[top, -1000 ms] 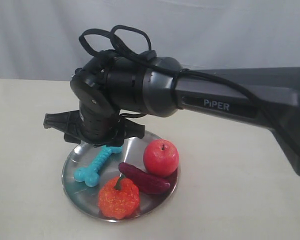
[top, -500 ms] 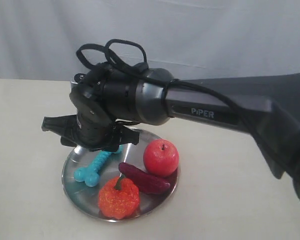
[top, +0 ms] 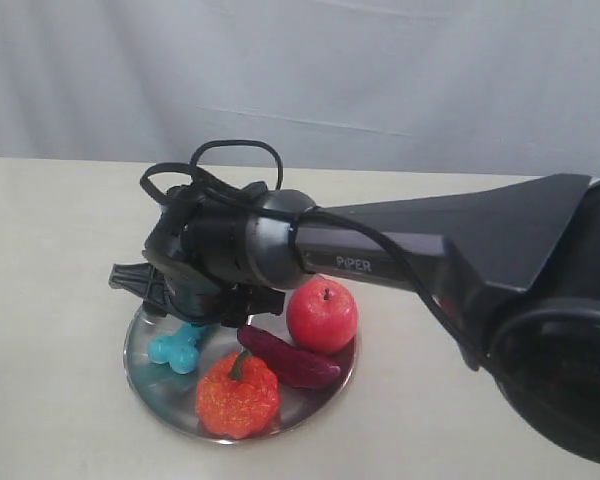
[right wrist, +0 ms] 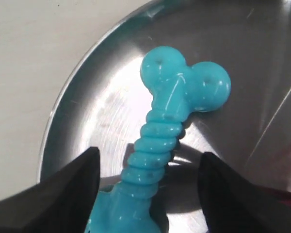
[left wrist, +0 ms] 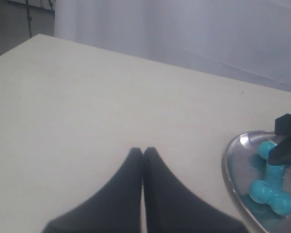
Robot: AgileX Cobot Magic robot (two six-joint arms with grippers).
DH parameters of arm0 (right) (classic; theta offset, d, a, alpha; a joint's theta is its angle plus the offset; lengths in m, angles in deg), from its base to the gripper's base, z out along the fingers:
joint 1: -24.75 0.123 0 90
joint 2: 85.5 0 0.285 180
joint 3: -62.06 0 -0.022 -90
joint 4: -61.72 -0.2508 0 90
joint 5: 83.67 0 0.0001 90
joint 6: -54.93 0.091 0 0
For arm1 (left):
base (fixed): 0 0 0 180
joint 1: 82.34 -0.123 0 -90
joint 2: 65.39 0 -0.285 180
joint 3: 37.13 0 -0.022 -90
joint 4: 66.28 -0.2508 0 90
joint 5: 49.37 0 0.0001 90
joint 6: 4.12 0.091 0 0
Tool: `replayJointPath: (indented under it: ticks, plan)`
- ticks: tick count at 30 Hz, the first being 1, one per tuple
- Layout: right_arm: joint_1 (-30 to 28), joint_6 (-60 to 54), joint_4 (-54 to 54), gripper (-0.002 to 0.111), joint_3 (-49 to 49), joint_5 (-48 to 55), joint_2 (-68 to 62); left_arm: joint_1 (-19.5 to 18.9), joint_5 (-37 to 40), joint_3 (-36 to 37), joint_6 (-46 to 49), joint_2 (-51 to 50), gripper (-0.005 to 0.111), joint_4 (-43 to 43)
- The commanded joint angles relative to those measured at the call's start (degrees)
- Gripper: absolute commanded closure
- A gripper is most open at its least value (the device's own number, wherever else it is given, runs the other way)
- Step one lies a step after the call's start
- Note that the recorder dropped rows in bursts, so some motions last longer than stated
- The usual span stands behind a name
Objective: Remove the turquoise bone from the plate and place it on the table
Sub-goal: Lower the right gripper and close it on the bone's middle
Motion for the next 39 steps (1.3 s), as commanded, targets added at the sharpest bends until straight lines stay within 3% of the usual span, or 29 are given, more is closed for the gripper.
replayJointPath:
  ticks: [1,30,35,39]
  plan:
    - [-0.2,2.5,2.7,0.051,-0.4,-1.0,-0.9,0.3,-0.3,0.1,-0.1,0.1,0.107,0.0]
    - [-0.2,8.5,8.3,0.052,-0.5,-3.6,-4.4,0.3,-0.3,0.1,-0.1,0.1,0.107,0.0]
    - [-0.2,8.5,8.3,0.090,-0.5,-3.6,-4.4,0.3,-0.3,0.1,-0.1,0.1,0.107,0.0]
    - [-0.2,8.5,8.2,0.104,-0.5,-3.5,-4.4,0.3,-0.3,0.1,-0.1,0.1,0.107,0.0]
